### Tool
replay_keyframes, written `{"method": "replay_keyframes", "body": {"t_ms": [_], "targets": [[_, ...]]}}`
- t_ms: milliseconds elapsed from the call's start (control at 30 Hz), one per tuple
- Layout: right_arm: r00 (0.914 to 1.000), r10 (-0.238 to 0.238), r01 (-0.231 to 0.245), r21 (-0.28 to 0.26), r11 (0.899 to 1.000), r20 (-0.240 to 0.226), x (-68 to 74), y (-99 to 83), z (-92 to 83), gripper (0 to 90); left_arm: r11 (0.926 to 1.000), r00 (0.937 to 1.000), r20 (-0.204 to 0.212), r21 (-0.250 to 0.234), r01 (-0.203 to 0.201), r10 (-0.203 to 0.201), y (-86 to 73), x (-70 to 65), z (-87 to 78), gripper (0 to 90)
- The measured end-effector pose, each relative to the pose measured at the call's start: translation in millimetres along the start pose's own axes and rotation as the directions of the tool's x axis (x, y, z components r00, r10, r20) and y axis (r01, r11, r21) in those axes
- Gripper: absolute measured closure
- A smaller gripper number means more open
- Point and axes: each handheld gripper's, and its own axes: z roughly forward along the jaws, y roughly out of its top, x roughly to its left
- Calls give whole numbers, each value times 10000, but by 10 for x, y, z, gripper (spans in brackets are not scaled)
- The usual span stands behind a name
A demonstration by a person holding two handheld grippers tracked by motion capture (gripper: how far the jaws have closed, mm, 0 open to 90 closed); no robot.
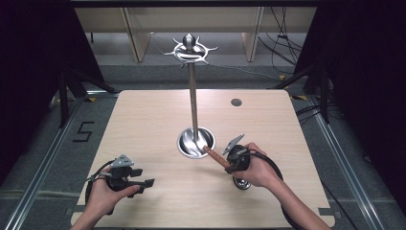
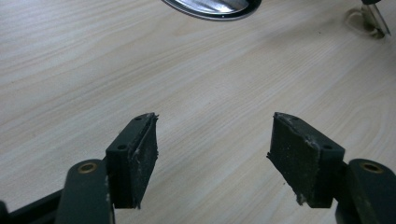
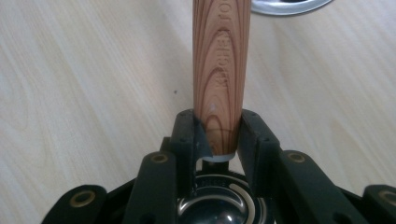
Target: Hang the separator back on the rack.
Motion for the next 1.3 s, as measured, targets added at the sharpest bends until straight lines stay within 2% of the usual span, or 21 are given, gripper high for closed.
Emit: {"method": "replay_keyframes", "body": {"t_ms": [33,67,133,200,267,500,533,567,667,700,767,800,900,933,967,1000,1067,1133,1200,1267,1300], "targets": [[9999,-22,24,-147,9999,166,-14,-18,-18,699,10000,10000,-29,18,-60,60,2,1,-4,314],[9999,145,-144,-301,9994,32,-13,-33,-41,699,10000,10000,3,10,3,-3,0,1,-1,314],[9999,164,-162,-639,9978,30,-32,-60,-84,699,10000,10000,-1,7,6,-6,-1,2,-2,314],[9985,510,-493,-870,9950,175,-22,-81,-120,699,10000,10000,-3,-10,28,-28,0,1,-2,314],[9981,596,-577,-1169,9915,127,-43,-107,-155,699,10000,10000,-52,-47,25,-25,-1,-3,-2,314],[9934,1144,-1119,-1362,9843,103,-34,-152,-249,699,10000,10000,-52,-34,6,-6,-1,-3,-2,314],[9954,929,-886,-1517,9845,215,-53,-152,-250,699,10000,10000,-52,-33,4,-4,-1,-3,-3,314],[9941,1085,-1064,-1495,9830,57,-49,-158,-276,699,10000,10000,-51,-50,23,-24,-1,-4,-3,314],[9940,1058,-989,-1799,9787,291,-60,-158,-304,699,10000,10000,-18,-22,26,-26,1,1,-4,314],[9915,1274,-1209,-1721,9776,267,-51,-158,-350,699,10000,10000,-27,-32,35,-35,0,1,-4,314],[9938,1062,-976,-2030,9743,320,-88,-160,-373,699,10000,10000,-48,-43,46,-46,0,-1,-4,314],[9912,1288,-1190,-2174,9688,312,-78,-164,-390,699,10000,10000,-52,-45,50,-50,0,-2,-4,314],[9910,1295,-1191,-2200,9682,332,-104,-163,-452,699,10000,10000,-52,-57,43,-43,-1,-2,-3,314],[9892,1395,-1245,-2452,9614,449,-100,-167,-444,699,10000,10000,-54,-54,36,-36,-1,-2,-3,314],[9904,1326,-1204,-2267,9665,396,-111,-167,-479,699,10000,10000,-58,-37,34,-35,0,-2,-5,314],[9890,1397,-1239,-2448,9616,479,-107,-169,-470,699,10000,10000,-56,-44,37,-37,0,-2,-5,314],[9897,1380,-1253,-2352,9638,385,-118,-169,-504,699,10000,10000,-59,-67,48,-48,0,-3,-3,314],[9887,1400,-1211,-2679,9558,527,-117,-167,-495,699,10000,10000,-58,-63,46,-47,0,-2,-2,314],[9895,1371,-1207,-2582,9585,464,-126,-163,-525,699,10000,10000,-55,-38,53,-53,0,-1,-4,314],[9877,1456,-1240,-2835,9509,565,-121,-160,-522,699,10000,10000,-63,-37,52,-52,0,0,-5,314],[9888,1399,-1213,-2657,9564,523,-130,-157,-552,699,10000,10000,-21,-29,48,-48,1,4,-4,314]]}}
